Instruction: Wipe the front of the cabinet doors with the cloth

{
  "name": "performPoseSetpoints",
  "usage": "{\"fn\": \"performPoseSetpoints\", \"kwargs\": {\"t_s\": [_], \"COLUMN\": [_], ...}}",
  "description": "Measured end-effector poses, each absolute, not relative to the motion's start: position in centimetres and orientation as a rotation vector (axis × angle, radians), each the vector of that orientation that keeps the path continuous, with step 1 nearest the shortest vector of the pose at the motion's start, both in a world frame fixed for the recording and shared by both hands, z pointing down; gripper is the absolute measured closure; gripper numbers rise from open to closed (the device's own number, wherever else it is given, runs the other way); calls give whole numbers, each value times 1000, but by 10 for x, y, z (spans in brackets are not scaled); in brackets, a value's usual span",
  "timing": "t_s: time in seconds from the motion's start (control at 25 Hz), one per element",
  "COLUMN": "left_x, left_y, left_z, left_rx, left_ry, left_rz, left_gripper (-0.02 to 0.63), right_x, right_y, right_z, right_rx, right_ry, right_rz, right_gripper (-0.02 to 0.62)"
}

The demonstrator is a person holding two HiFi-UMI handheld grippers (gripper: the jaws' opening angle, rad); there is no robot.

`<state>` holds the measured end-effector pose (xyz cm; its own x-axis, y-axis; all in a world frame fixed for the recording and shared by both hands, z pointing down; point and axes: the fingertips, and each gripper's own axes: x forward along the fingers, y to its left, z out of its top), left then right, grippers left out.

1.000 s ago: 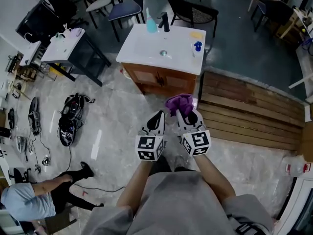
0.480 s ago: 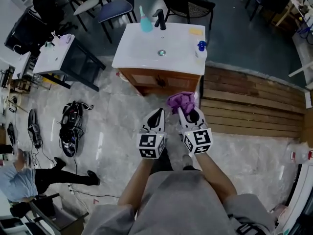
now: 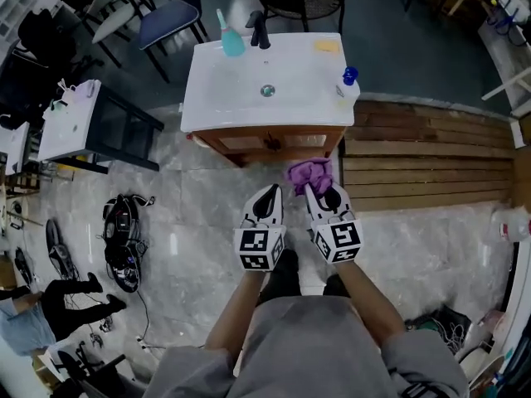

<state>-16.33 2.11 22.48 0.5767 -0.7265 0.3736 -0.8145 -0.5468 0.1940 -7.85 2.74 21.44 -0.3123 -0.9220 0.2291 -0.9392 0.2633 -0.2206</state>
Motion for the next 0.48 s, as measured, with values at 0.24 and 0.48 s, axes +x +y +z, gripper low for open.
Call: {"fn": "performPoseSetpoints", "kwargs": {"t_s": [0.24, 0.48], "left_x": [-173, -174], "left_y": [-2, -22], "left_z": [248, 282], "left_rx": [2474, 2458], "left_ry": [-1149, -1101], "left_rz": [366, 396], "left_gripper": [598, 598], "right_x": [-90, -91], "right_y": [10, -9], "right_z": [236, 268], "right_rx": [1863, 1888], "right_ry": [-2360, -2299], "right_rz": [489, 526], "right_gripper": [500, 500]}}
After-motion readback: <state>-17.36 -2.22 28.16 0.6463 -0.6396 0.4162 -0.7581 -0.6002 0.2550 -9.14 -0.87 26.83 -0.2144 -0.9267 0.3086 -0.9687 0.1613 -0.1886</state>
